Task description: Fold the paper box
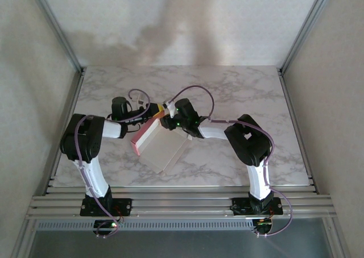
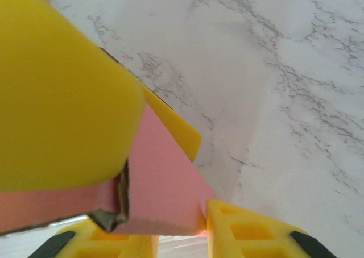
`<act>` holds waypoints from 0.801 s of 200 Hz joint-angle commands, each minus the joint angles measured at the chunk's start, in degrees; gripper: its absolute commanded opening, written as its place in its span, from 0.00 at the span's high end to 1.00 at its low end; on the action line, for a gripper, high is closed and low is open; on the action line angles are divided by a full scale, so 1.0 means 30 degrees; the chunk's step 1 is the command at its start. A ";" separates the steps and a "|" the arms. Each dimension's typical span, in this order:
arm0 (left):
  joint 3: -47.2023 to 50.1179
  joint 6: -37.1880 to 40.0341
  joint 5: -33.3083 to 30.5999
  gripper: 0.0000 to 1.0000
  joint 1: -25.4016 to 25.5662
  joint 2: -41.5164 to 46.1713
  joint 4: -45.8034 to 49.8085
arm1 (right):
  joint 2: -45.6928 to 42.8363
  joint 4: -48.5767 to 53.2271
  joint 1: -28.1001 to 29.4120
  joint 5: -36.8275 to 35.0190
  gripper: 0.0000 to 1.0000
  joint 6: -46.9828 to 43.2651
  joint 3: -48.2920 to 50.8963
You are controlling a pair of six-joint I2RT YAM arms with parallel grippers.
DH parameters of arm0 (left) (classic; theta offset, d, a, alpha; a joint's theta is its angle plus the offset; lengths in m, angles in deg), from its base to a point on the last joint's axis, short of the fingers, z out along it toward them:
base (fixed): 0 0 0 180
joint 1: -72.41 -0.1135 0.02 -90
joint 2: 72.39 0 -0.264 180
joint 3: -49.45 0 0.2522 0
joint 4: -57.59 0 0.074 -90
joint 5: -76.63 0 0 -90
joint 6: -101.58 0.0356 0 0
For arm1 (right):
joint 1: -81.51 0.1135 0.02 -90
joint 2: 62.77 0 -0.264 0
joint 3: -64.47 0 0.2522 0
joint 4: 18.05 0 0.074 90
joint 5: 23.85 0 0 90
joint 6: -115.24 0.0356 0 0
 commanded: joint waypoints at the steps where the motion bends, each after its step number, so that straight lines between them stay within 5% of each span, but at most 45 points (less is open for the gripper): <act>1: -0.0462 -0.0418 0.1273 0.24 0.0037 -0.0560 -0.0507 | -0.0016 -0.1027 0.0156 -0.0462 0.80 -0.0466 -0.0340; 66: -0.0960 -0.0538 0.1419 0.24 0.0120 -0.1005 -0.0447 | -0.0363 -0.0598 0.0184 -0.1909 0.99 -0.0594 -0.0176; 135: -0.1211 -0.0411 0.1326 0.24 0.0496 -0.1024 -0.0046 | -0.0388 -0.0351 0.0255 -0.1464 0.79 -0.0321 -0.0262; 160: -0.1342 -0.0007 0.1301 0.24 0.0501 -0.0838 0.0526 | 0.0049 -0.0120 0.0260 -0.1384 0.79 -0.0245 -0.0686</act>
